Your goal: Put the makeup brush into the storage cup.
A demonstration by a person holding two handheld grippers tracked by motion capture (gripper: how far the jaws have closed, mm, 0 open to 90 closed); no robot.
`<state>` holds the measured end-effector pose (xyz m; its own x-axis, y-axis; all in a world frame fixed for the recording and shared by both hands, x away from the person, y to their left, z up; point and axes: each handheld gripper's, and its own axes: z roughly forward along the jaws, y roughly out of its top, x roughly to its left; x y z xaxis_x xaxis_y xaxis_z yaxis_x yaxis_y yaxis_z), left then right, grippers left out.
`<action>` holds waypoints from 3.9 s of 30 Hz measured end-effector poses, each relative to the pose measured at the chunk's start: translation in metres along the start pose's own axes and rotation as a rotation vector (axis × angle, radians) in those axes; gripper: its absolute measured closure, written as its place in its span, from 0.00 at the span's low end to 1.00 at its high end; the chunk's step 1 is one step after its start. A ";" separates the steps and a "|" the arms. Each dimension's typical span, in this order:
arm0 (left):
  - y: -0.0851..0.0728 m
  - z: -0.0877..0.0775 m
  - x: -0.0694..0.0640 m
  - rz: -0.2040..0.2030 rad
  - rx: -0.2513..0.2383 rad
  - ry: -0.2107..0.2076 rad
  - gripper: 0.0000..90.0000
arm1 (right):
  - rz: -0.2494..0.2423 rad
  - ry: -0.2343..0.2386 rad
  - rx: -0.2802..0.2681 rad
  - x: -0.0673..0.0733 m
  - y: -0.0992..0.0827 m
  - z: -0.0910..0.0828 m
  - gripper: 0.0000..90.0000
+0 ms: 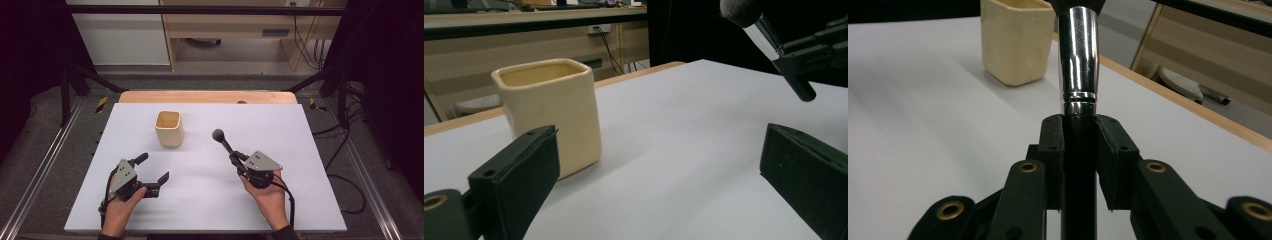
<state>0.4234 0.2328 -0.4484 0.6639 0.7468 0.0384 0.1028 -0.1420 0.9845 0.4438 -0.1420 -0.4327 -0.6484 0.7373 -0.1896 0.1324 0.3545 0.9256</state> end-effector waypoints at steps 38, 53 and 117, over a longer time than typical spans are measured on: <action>0.055 0.057 -0.064 -0.086 0.017 -0.133 0.03 | 0.014 0.029 -0.109 0.026 -0.004 0.001 0.83; 0.052 0.079 -0.073 -0.235 0.042 -0.163 0.32 | -0.016 0.044 -0.133 0.038 -0.001 0.004 0.83; 0.057 0.075 -0.062 -0.204 0.011 -0.072 0.78 | 0.103 0.028 -0.013 0.027 -0.004 0.014 0.09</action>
<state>0.4440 0.1296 -0.4076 0.6793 0.7128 -0.1746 0.2487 0.0002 0.9686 0.4365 -0.1152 -0.4457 -0.6527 0.7530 -0.0840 0.1899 0.2699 0.9440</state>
